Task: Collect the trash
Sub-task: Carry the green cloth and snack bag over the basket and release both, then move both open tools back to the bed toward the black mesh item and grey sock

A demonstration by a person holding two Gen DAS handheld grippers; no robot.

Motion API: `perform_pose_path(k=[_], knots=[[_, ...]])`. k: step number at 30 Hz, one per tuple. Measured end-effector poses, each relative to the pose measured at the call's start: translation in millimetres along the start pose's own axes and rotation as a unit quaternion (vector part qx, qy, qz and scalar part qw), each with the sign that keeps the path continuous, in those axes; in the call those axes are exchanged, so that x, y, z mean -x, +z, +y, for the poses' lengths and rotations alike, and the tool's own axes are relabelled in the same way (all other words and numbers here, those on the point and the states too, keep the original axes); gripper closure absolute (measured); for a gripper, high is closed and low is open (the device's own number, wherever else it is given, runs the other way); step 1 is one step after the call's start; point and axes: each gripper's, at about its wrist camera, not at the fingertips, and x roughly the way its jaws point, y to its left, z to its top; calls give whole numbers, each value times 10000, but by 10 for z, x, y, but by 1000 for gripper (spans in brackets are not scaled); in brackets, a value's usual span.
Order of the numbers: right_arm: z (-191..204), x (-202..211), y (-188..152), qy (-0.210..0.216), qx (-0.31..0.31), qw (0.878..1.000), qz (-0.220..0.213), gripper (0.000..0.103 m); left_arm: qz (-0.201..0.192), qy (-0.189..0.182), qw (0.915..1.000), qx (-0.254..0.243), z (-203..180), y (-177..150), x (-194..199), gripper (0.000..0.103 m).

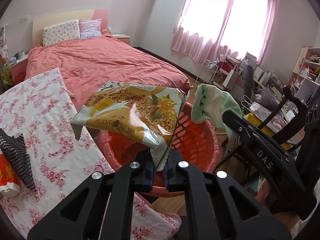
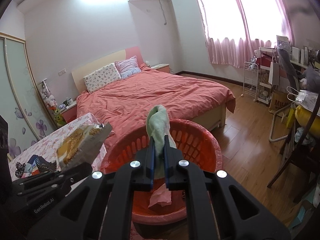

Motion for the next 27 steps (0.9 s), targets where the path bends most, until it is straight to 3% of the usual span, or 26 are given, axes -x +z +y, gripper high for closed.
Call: perform_pose_path(k=[11,15,17,20,27], knots=[[-144,-151,59,-6,-212,9998,-32,94,232,-119,9997,-42,-84,60,-263,96],[-214,-273,96,95,-331,9994,69,86,365,-117,9993,-36,-72,51,-354,94],[-247,-324,90,100,-380,9992,121,83,440,-94,9990,-37,-58,27,-392,88],[-273,-362,55,85,-395,9990,184,81,505,-55,9987,-14,-39,-14,-419,68],[-305,-358,6,-45,-374,9990,238,76,560,49,9984,26,-27,-53,-398,65]])
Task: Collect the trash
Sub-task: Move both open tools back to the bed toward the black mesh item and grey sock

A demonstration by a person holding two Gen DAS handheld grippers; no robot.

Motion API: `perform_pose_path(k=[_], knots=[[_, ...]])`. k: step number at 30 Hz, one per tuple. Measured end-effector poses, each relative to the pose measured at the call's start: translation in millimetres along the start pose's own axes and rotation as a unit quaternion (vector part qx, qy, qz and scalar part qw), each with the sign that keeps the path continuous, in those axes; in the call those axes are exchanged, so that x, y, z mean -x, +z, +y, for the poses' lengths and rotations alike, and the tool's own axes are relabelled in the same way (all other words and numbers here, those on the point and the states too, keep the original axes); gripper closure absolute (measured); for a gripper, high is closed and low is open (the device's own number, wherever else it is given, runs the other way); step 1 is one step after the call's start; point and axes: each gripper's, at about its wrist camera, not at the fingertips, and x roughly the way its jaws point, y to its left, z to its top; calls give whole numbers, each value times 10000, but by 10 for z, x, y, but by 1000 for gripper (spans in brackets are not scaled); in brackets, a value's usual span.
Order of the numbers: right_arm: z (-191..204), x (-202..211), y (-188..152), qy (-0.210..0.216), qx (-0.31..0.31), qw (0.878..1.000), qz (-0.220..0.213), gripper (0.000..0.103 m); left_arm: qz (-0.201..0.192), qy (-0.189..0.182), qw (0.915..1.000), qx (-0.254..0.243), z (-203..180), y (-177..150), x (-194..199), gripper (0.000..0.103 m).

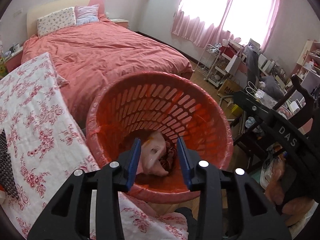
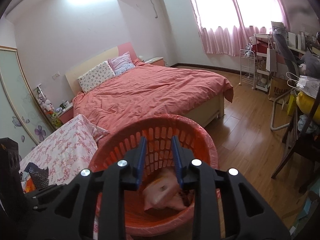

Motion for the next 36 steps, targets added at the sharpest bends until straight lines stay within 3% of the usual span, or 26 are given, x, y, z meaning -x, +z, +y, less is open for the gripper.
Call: perform_pose_path(k=[10,19,25,30,36], knots=[[171,166,9,-24,256,9996,-93,68,-253,425,9983,311,302,-35,310,57],[788,303,-102,388,716,9967,43,67,-561,1074,9901,701,856,-259,876,56],[1379,289,-318,835,1114,9898,307,67,-723,1642,9781,1058,1314,-520,1299,55],[1950,222,-585,1277,1471,9788,640,67,-843,2102,9633,1442,1713,-754,1632,52],[2527,104,-884,1618,1870,9642,957,68,-942,2427,9484,1810,2044,-971,1905,52]])
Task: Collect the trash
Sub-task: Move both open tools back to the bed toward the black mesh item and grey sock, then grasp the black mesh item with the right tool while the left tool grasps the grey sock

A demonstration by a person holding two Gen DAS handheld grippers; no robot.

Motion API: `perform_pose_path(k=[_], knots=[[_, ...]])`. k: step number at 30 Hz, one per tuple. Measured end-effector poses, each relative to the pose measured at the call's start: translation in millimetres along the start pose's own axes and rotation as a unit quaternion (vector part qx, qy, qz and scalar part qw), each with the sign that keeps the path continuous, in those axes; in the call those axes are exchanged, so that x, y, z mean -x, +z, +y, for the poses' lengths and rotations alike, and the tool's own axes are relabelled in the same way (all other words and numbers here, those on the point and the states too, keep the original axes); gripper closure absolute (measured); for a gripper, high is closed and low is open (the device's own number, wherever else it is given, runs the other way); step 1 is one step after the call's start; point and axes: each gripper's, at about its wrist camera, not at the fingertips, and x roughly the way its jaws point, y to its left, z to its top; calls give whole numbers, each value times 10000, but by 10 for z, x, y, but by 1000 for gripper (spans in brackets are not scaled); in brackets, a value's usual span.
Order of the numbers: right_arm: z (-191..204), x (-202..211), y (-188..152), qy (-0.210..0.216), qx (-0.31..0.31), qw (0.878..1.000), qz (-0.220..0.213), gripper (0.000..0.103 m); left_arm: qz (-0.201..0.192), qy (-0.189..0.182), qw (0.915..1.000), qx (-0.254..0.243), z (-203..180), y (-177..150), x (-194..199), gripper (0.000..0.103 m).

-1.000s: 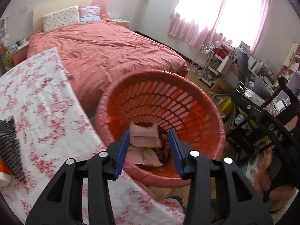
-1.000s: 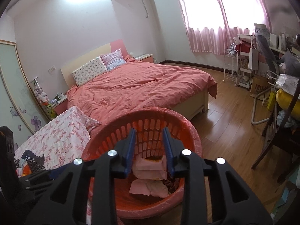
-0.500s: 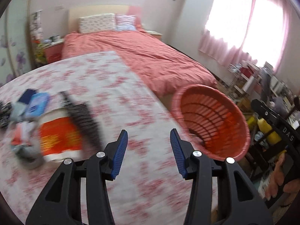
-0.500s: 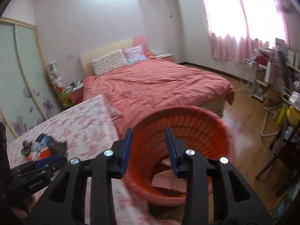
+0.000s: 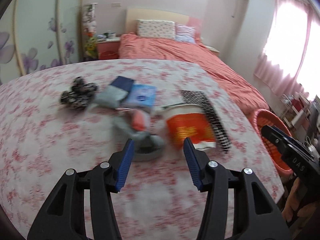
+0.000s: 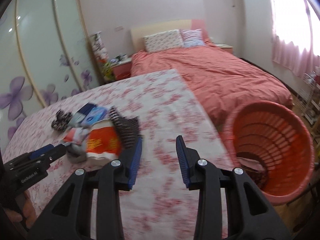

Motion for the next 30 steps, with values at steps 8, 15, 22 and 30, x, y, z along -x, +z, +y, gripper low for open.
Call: perform_pose_path(k=[8,15,22,30], knots=[[344,-352,3,117,211,9990,367,73,34,122,9994,331,410,-58,29,52],[455,-550,-53,48,393,9975,588,74,72,97,9989,452,539,-92,24,52],[479,-655,-62,-17,445,9967,673,74,124,79,9988,476,568,-109,-9,52],[485,-744,-43,-63,502,9961,725,85,201,48,9987,472,558,-118,-47,52]])
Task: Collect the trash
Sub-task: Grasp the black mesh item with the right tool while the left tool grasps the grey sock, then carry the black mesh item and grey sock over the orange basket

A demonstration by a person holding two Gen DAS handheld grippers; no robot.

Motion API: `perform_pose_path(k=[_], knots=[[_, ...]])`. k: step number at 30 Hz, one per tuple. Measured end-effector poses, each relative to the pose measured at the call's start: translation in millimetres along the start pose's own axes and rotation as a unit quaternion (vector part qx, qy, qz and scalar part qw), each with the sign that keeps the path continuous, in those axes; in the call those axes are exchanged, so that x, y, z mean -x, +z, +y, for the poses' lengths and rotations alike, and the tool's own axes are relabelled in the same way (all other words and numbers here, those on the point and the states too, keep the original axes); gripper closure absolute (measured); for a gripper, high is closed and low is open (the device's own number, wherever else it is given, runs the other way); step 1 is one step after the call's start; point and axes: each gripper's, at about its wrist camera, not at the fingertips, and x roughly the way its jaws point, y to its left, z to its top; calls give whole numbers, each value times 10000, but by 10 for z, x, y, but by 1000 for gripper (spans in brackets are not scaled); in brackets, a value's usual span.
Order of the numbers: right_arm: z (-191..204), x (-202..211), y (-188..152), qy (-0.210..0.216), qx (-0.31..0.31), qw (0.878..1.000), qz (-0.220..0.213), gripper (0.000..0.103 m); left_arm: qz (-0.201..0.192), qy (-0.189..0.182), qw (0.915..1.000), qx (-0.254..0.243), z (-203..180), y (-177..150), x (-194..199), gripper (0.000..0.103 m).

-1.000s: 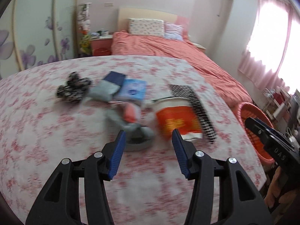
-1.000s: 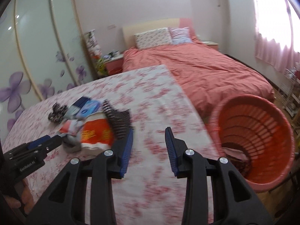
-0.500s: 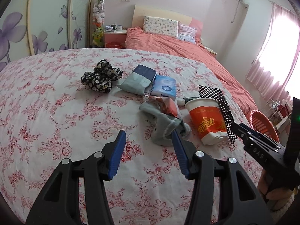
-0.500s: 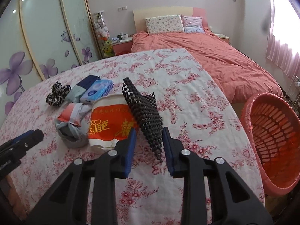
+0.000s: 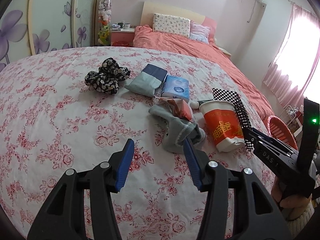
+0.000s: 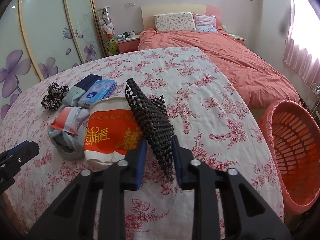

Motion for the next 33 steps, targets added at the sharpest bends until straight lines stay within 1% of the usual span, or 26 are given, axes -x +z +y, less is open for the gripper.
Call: perform_pose_path(k=[1,4,10,15,16,17,18,19,20,21,24,33], knots=[[8,-10,2,-16,38,10000,9,90,6,-4,10000,-1,-5,-1,-3,52],[13,-12,-4,-40,60,10000,-7,96,28,-38,10000,-5,-28,3,-22,52],[-86,93,-7,-108,-98,9998,-168,97,111,-134,9998,-92,-122,22,-124,52],[-174,182,7,-130,-180,9995,-212,97,272,-215,9993,-122,-201,38,-324,53],[-186,195,2,-135,-190,9995,-213,97,294,-219,9992,-128,-212,42,-358,55],[-197,204,-1,-139,-197,9995,-213,97,333,-257,9990,-118,-221,48,-398,61],[-212,219,-9,-147,-206,9995,-213,97,358,-320,9988,-103,-227,56,-423,70],[-228,236,-16,-162,-215,9994,-212,97,358,-343,9987,-100,-229,64,-438,76],[-238,247,-23,-171,-218,9994,-214,97,350,-341,9987,-131,-234,75,-446,89],[-250,265,-28,-182,-224,9993,-221,97,351,-363,9986,-136,-232,78,-438,93],[-273,345,-30,-209,-240,9991,-283,97,194,-368,9989,-219,-224,81,-303,96],[-296,752,-11,-171,-278,9975,-635,97,-205,-242,9992,-261,-148,141,193,96]])
